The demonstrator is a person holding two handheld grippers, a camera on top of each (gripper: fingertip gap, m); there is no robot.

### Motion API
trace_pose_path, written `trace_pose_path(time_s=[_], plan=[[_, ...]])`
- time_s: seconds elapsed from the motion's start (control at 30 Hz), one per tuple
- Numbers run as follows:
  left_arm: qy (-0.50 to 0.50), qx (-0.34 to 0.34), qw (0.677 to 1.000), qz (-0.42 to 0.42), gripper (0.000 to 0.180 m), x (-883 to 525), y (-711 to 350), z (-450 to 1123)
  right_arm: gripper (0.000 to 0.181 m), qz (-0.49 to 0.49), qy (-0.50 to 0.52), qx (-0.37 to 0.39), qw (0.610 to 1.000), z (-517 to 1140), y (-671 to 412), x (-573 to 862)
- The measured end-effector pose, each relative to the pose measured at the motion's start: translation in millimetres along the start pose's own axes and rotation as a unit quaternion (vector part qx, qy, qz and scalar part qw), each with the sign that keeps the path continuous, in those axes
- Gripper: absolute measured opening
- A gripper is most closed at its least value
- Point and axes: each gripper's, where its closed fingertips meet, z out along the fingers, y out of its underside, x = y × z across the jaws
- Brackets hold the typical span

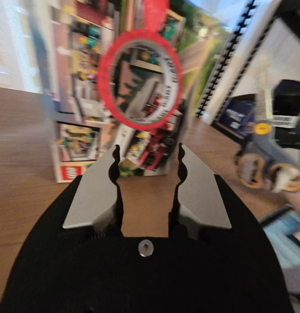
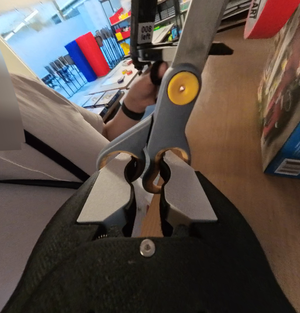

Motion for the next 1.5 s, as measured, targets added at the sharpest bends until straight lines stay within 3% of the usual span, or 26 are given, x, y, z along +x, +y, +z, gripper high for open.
trace_pose_path(time_s=[0.1, 0.27, 0.4, 0.5, 0.67, 0.87, 1.07, 1.5], plan=[[-0.048, 0.013, 0.999, -0.001, 0.067, -35.3, -14.3, 11.0, 0.023, -0.009, 0.005, -0.010, 1.000, -0.7, -6.3, 4.5], [0.071, 0.061, 0.985, -0.146, 0.056, -26.9, -31.0, 29.8, 0.028, -0.013, -0.017, -0.033, 0.999, 2.4, -17.1, -2.3], [0.089, 0.051, 0.982, -0.158, 0.046, -25.9, -20.8, 41.6, 0.025, 0.015, -0.031, -0.046, 0.998, 4.6, -22.9, -1.5], [0.105, 0.064, 0.981, -0.148, 0.032, -22.1, -25.6, 43.1, 0.023, 0.067, -0.090, -0.001, 0.994, 1.7, -41.8, -10.5], [0.090, 0.104, 0.982, -0.133, 0.025, -27.3, -34.3, 37.7, 0.032, 0.040, -0.077, -0.018, 0.996, -2.0, -46.1, -5.7], [-0.020, 0.185, 0.982, -0.034, 0.024, -32.4, -55.3, 9.0, 0.038, 0.095, -0.143, 0.009, 0.985, -4.8, -61.5, -14.7], [-0.127, 0.231, 0.962, 0.072, 0.025, -24.7, -66.6, -8.4, 0.038, 0.084, -0.126, -0.009, 0.989, -6.3, -70.1, -5.6], [-0.171, 0.275, 0.943, 0.071, 0.025, -19.8, -67.5, -15.1, 0.038, 0.120, -0.150, -0.035, 0.981, -7.1, -79.2, -5.2]])
